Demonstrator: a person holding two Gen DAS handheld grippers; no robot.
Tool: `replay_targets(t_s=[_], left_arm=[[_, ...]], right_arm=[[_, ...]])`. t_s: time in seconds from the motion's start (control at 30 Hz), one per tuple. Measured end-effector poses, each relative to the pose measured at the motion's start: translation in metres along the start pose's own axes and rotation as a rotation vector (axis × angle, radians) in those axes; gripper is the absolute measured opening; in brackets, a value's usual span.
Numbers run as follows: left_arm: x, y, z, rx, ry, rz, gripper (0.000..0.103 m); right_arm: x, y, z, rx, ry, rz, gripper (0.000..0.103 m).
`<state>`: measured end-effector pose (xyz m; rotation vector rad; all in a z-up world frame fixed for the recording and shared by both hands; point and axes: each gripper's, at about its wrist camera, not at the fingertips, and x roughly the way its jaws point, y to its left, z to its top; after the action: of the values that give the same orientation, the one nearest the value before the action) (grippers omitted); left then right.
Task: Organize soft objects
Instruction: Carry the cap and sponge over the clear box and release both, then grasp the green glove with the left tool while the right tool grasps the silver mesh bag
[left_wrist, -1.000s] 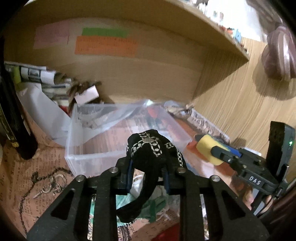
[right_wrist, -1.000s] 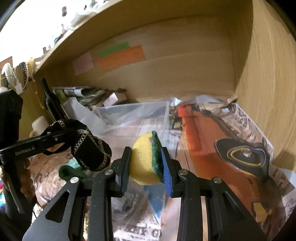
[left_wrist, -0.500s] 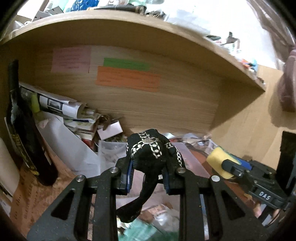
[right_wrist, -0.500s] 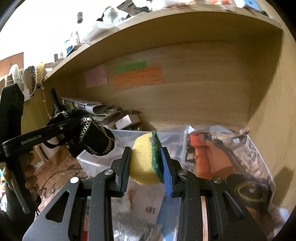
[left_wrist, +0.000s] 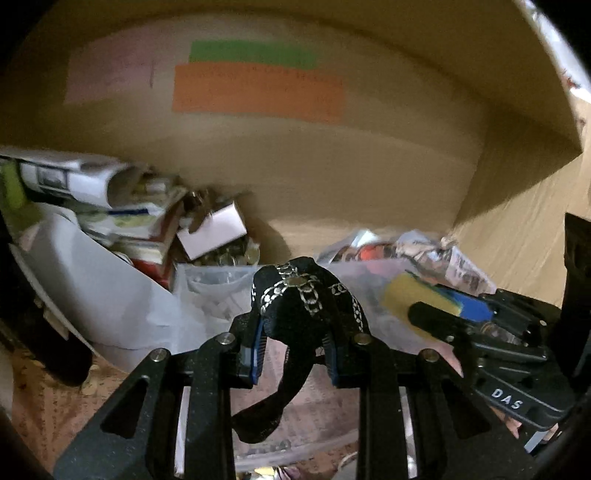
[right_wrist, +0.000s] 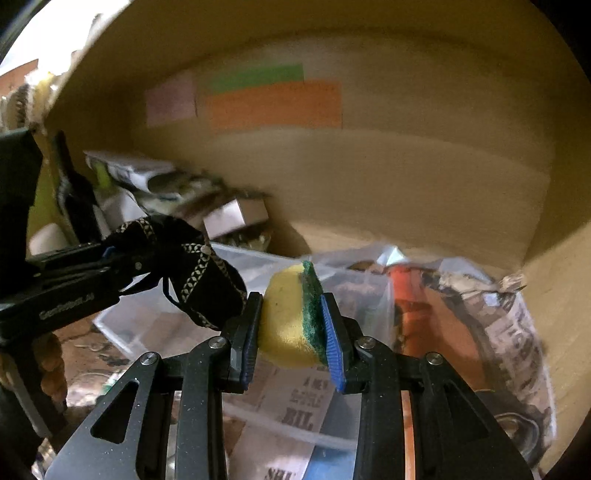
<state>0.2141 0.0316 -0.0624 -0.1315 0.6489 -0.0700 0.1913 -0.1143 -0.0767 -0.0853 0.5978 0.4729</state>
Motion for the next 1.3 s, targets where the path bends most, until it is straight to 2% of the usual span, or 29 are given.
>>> replay_targets(t_s=[0.2, 0.27, 0.3, 0.33, 0.4, 0.47, 0.53, 0.77, 0.83, 1.0, 1.13, 1.3], left_arm=[[0.026, 0.003, -0.015, 0.022, 0.103, 0.018, 0.032], [0.027, 0.006, -0.019, 0.020, 0.119, 0.023, 0.040], [0.026, 0.008, -0.019, 0.018, 0.125, 0.020, 0.048], [0.024, 0.008, -0.020, 0.015, 0.129, 0.016, 0.056], [0.018, 0.010, -0.021, 0.006, 0.122, 0.018, 0.061], [0.009, 0.011, -0.021, 0.009, 0.110, 0.018, 0.062], [-0.001, 0.011, -0.020, 0.007, 0.101, 0.013, 0.067], [-0.056, 0.003, -0.021, 0.046, 0.011, 0.023, 0.081], [-0.073, 0.000, -0.025, 0.057, -0.015, 0.022, 0.090], [-0.111, -0.006, -0.039, 0.066, -0.068, 0.022, 0.100], [-0.125, -0.009, -0.056, 0.074, -0.056, 0.020, 0.102], [-0.124, -0.012, -0.082, 0.081, -0.004, 0.025, 0.102]], right_arm=[[0.030, -0.002, -0.009, 0.002, 0.100, 0.005, 0.029], [0.035, -0.004, -0.011, 0.006, 0.120, 0.006, 0.029], [0.036, -0.004, -0.012, 0.007, 0.128, 0.007, 0.029], [0.037, -0.004, -0.012, 0.008, 0.134, 0.009, 0.031], [0.037, -0.003, -0.012, 0.009, 0.140, 0.017, 0.039], [0.032, -0.002, -0.011, 0.008, 0.122, 0.010, 0.059], [0.024, -0.001, -0.008, 0.004, 0.093, 0.001, 0.067], [-0.022, 0.002, -0.001, -0.005, -0.014, 0.000, 0.082], [-0.037, 0.005, -0.002, -0.016, -0.047, 0.000, 0.083], [-0.074, 0.014, -0.011, -0.024, -0.110, 0.012, 0.088], [-0.094, 0.022, -0.027, -0.017, -0.136, 0.026, 0.089], [-0.104, 0.027, -0.049, 0.002, -0.118, 0.044, 0.090]])
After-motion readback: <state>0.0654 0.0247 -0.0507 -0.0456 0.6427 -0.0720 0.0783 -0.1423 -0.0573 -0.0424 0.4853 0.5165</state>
